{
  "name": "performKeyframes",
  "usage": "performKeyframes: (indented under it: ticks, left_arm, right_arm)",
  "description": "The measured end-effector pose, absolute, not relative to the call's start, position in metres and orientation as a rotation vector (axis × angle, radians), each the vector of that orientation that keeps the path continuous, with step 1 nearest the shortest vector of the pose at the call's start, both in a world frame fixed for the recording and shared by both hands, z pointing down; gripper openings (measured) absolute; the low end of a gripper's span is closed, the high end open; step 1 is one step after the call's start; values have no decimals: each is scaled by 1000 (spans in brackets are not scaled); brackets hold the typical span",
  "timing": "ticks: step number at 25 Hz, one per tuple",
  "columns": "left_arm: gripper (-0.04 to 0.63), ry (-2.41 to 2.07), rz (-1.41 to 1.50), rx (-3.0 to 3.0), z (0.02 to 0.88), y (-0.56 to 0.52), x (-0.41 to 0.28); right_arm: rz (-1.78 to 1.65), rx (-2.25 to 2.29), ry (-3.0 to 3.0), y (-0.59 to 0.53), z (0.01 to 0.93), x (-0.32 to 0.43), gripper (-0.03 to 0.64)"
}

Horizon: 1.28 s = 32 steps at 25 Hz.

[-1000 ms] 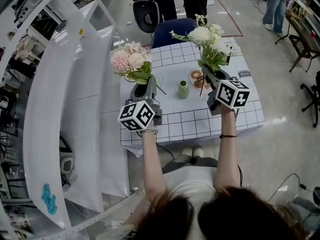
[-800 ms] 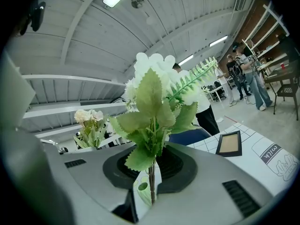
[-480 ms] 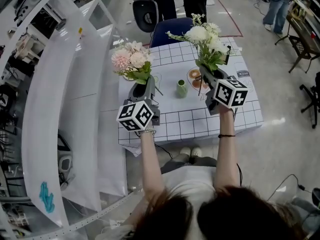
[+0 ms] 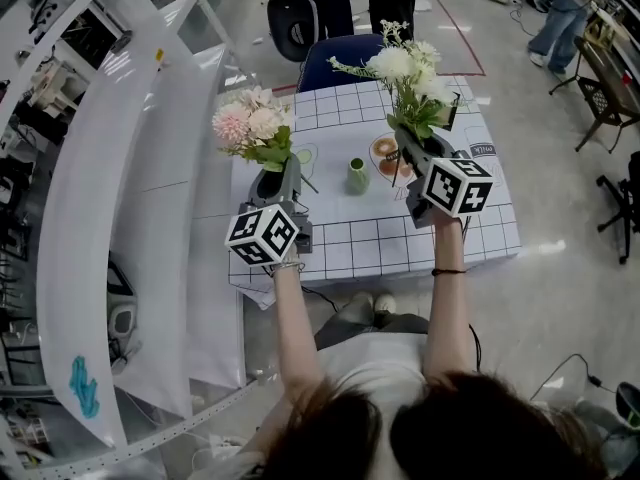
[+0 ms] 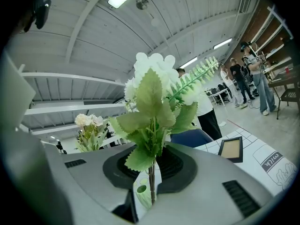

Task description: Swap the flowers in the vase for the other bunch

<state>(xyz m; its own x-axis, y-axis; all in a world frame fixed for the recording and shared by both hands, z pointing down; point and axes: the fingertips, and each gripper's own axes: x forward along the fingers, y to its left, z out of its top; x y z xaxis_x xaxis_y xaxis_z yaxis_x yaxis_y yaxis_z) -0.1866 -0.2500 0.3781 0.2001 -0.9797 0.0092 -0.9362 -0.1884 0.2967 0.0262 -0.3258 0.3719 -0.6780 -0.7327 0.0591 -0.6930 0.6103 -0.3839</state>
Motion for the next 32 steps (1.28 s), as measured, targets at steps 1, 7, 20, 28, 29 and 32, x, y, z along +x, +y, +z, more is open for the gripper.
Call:
performKeyframes:
  ticks: [1, 7, 20, 28, 29, 32]
  left_arm:
    - [86, -1833, -265, 2232, 379, -250, -188]
    - [86, -1845, -251, 2198, 386, -251, -203]
    - [86, -1816, -239, 2162, 397, -257, -221]
    - [86, -1807, -255, 2153, 401, -263, -233]
    - [86, -1805, -256, 2152, 401, -264, -234]
    - [86, -1798, -258, 2156, 402, -267, -236]
  right_arm:
    - [-581, -1206, 2724, -327, 371, 25, 60]
    - [-561, -1186, 2724, -333, 364, 16, 60]
    - [-496, -1162, 2688, -340, 344, -9, 60]
    - [-451, -1124, 2680, -342, 338, -27, 60]
    - [-447, -1117, 2682, -341, 337, -30, 60]
    - [-435, -1101, 2682, -341, 336, -37, 60]
